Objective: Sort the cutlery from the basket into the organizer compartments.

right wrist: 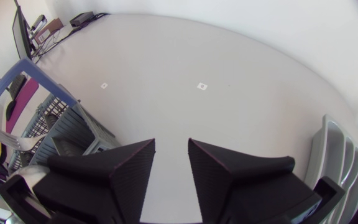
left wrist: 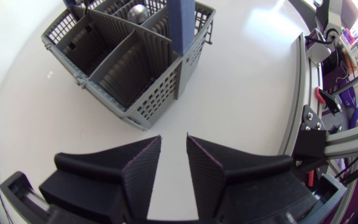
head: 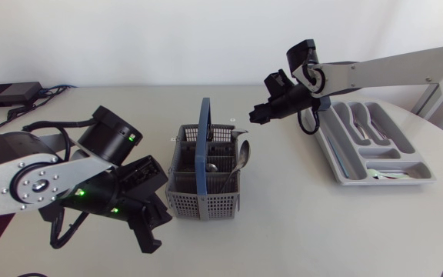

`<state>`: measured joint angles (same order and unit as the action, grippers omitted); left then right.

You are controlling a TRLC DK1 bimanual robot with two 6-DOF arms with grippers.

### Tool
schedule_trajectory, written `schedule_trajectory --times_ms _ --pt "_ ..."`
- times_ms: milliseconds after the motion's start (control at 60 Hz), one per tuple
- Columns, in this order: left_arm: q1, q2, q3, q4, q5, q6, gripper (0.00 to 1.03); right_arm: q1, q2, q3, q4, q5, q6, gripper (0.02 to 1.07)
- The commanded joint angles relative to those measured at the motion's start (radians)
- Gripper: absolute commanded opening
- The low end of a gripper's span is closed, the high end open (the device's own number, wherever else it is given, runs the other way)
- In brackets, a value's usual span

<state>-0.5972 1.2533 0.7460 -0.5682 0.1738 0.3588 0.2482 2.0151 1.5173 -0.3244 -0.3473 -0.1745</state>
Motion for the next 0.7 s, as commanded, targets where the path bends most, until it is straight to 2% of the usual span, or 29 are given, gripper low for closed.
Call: schedule_trajectory --times_ms 0,83,233,333,567,683 --pt "-0.015 0.040 -0.019 0.019 0.013 -0.020 0.09 0.014 0.057 0.063 -0.033 -0.022 0.041 0.20" --pt "-0.032 0.066 -0.019 0.034 0.026 -0.026 0.08 0.022 0.093 0.110 -0.050 -0.044 0.056 0.11" --pt "-0.041 0.093 -0.028 0.091 0.029 -0.046 0.08 0.048 0.143 0.175 -0.070 -0.084 0.076 0.10" --pt "-0.016 0.121 -0.033 0.131 0.029 -0.047 0.08 0.063 0.174 0.218 -0.100 -0.101 0.081 0.10" --pt "0.168 0.198 -0.020 0.218 0.029 -0.041 0.08 0.071 0.169 0.224 -0.131 -0.130 0.082 0.09" --pt "0.257 0.230 0.003 0.235 0.056 -0.034 0.08 0.060 0.155 0.205 -0.131 -0.140 0.082 0.09"
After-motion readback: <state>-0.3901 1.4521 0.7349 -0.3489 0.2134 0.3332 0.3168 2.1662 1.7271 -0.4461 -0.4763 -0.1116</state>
